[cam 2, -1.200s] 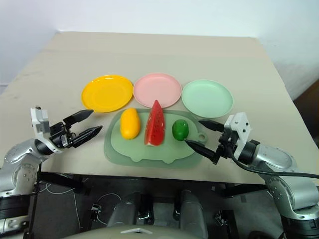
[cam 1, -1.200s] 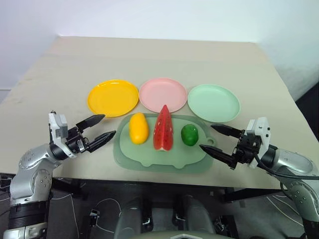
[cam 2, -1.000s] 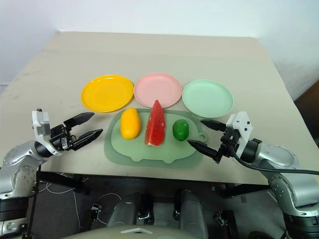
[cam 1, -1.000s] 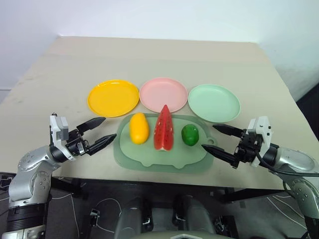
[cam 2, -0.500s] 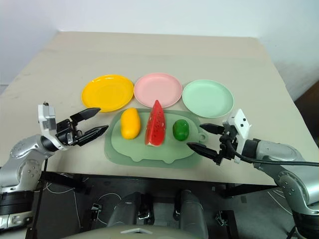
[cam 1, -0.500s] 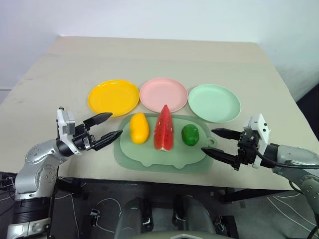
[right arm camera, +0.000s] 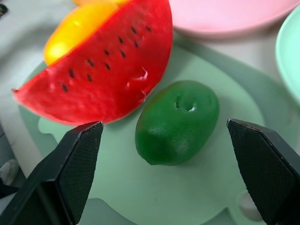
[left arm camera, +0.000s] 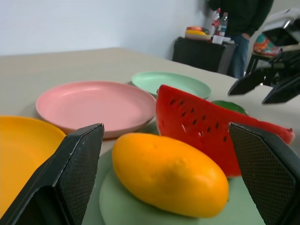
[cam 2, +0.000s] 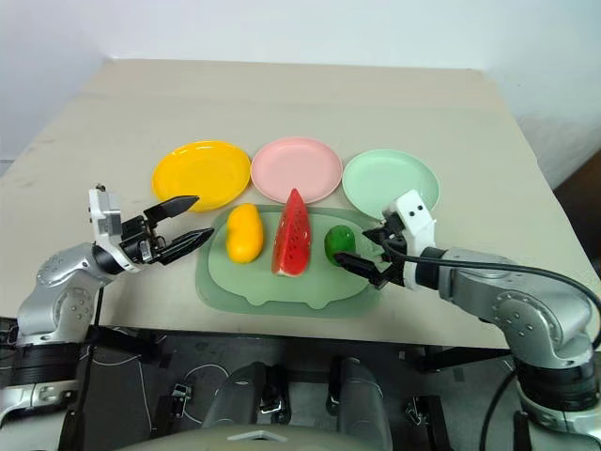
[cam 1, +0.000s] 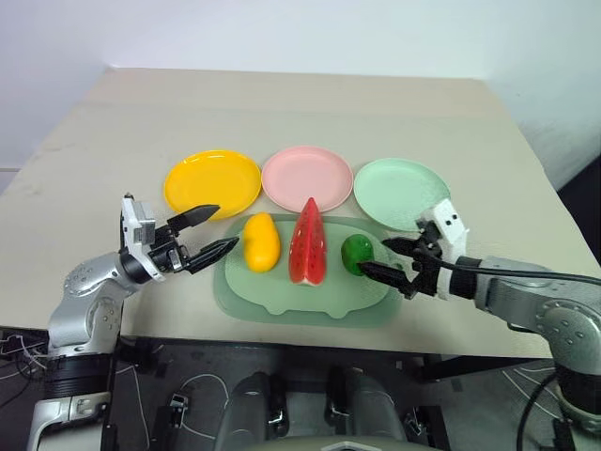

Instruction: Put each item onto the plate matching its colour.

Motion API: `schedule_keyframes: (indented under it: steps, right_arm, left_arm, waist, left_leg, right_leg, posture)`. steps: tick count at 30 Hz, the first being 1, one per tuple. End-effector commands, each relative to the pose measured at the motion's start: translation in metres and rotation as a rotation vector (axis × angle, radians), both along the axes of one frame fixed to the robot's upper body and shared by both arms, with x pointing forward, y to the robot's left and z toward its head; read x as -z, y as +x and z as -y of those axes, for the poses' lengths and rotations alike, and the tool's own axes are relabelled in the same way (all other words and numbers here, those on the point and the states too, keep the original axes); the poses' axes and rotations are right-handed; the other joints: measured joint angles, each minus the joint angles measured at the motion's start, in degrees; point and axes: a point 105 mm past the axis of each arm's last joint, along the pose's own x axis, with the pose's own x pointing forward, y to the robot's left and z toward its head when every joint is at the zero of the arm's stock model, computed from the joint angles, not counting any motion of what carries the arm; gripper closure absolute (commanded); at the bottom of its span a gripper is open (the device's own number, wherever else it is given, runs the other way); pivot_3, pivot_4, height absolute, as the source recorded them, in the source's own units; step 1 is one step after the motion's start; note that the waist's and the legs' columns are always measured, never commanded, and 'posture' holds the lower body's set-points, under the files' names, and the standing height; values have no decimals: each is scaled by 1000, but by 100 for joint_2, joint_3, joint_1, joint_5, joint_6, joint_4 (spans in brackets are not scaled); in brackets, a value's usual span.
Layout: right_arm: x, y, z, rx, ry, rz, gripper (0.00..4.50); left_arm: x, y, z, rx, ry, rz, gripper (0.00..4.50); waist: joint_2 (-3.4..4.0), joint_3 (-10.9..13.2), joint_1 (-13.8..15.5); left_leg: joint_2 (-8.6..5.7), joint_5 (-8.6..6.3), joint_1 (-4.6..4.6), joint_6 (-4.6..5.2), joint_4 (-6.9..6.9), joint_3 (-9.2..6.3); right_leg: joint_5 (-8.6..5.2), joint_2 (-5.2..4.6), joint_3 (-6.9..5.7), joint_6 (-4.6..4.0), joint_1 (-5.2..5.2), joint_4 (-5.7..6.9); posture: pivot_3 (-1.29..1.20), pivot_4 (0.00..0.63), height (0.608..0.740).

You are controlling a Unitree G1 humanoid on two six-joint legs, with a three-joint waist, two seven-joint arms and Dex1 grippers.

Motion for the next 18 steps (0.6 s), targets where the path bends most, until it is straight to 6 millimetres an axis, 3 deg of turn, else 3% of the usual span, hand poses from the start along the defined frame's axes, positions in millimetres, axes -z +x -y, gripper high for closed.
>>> schedule_keyframes:
  steps: [1,18]
  right_arm:
    - [-7,7,-5,32,30,7,0]
    - [18,27,-20,138,-24,-82,0]
  left_arm:
    - [-5,-1,3,8,8,34,44]
    - [-3,3,4,-4,4,35,44]
  waist:
    - [0,0,-9]
    - [0,-1,-110]
  left_leg:
    - [0,0,0,0,0,0]
    - [1,4,0,-5,0,7]
  right_leg:
    - [1,1,0,0,0,0]
    - [1,1,2,1,-9,17]
  posture:
    - [0,150,696]
    - [0,150,696]
